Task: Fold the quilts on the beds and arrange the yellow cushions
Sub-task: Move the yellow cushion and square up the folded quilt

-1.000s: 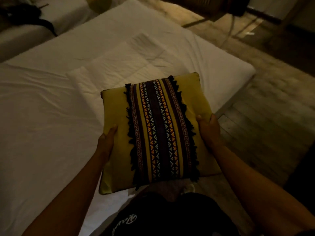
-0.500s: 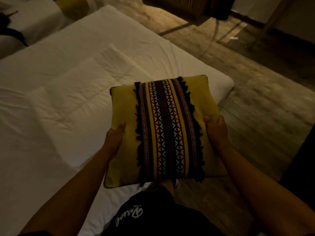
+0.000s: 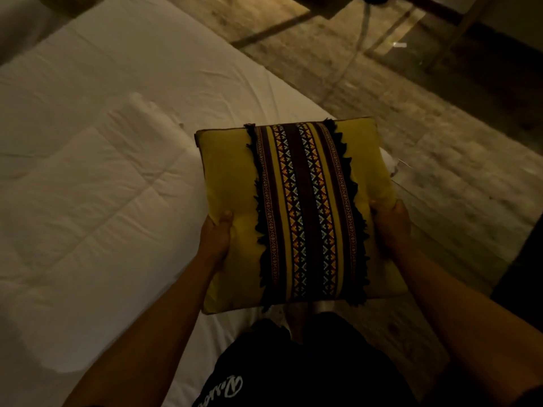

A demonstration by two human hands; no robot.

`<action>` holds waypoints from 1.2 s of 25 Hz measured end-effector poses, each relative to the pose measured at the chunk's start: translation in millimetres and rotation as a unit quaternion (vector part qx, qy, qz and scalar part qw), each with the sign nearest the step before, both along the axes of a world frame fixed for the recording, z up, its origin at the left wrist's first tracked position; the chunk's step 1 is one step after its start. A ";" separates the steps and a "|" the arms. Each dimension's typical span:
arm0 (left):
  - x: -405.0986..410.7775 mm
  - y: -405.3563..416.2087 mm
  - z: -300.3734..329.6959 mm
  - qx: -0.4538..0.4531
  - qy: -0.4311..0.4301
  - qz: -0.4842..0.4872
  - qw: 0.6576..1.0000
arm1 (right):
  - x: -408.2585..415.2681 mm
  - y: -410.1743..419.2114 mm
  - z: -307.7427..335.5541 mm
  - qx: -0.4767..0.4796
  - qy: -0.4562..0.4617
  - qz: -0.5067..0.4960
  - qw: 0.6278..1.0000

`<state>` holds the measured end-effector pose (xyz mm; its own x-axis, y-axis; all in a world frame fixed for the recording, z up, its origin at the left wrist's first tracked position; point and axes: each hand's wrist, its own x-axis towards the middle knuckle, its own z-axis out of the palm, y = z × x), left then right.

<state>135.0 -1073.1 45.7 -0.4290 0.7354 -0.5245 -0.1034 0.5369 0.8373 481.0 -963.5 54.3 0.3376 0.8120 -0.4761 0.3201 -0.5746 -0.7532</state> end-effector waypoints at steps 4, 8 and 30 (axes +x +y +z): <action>30.6 65.7 -28.8 -0.009 -0.015 0.011 1.000 | 18.8 80.3 -35.1 -0.026 -0.008 0.012 1.000; 56.6 125.0 -85.8 -0.065 -0.044 0.060 0.995 | 36.7 165.4 -84.7 -0.058 -0.027 0.060 0.996; 46.5 62.9 -138.5 -0.224 0.010 0.010 0.974 | -65.6 93.2 -130.4 -0.041 -0.273 0.304 0.912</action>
<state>181.5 -1010.1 -92.8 -0.4542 0.4255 -0.7827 -0.1032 0.8475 0.5206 415.4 -870.2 -76.1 0.0423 0.8974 -0.4393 0.9123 -0.2139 -0.3491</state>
